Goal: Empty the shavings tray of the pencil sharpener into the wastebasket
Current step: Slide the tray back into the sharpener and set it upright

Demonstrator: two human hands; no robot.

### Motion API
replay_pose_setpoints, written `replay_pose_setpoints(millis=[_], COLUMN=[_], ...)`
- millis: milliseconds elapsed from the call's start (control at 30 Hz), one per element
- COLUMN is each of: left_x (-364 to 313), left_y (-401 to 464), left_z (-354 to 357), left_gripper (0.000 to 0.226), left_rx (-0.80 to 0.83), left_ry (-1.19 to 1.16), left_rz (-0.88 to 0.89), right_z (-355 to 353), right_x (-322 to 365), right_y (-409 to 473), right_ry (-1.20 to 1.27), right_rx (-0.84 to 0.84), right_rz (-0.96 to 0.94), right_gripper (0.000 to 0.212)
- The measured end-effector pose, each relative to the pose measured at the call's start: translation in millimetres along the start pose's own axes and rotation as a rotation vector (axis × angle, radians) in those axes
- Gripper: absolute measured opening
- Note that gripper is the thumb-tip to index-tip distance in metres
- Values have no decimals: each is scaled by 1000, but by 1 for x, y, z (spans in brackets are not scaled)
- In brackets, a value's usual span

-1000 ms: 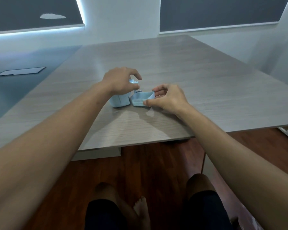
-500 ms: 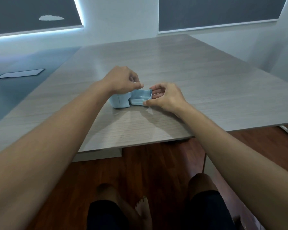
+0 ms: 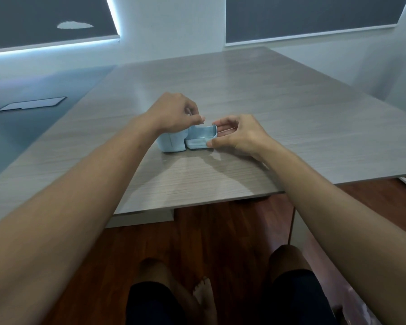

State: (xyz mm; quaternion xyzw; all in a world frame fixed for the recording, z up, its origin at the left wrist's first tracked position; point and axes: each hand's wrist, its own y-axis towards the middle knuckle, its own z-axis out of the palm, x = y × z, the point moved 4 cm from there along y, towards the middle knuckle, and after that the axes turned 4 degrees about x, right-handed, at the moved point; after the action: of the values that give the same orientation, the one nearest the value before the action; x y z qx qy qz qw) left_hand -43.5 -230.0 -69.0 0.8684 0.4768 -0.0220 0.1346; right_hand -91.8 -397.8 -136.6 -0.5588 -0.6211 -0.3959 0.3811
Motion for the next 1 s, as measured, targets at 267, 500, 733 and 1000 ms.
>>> replay_pose_setpoints(millis=[267,500,733,1000], left_x=[0,-2,0,3], left_y=[-1,-2,-2,-3], left_z=[0,0,0,-2], left_gripper=[27,26,27,36], left_rx=[3,4,-13,-31], left_ry=[-23,-34,-25,-100], left_rz=[0,-3,-3,-30], right_z=[3,6,20,42], right_x=[3,7,13,13], right_y=[3,3,9,7], right_ry=[-40,-92,-50,-20], right_rx=[-19,11,-40,-134], right_rz=[-7,-19,-27,15], right_gripper=[57,47,57,45])
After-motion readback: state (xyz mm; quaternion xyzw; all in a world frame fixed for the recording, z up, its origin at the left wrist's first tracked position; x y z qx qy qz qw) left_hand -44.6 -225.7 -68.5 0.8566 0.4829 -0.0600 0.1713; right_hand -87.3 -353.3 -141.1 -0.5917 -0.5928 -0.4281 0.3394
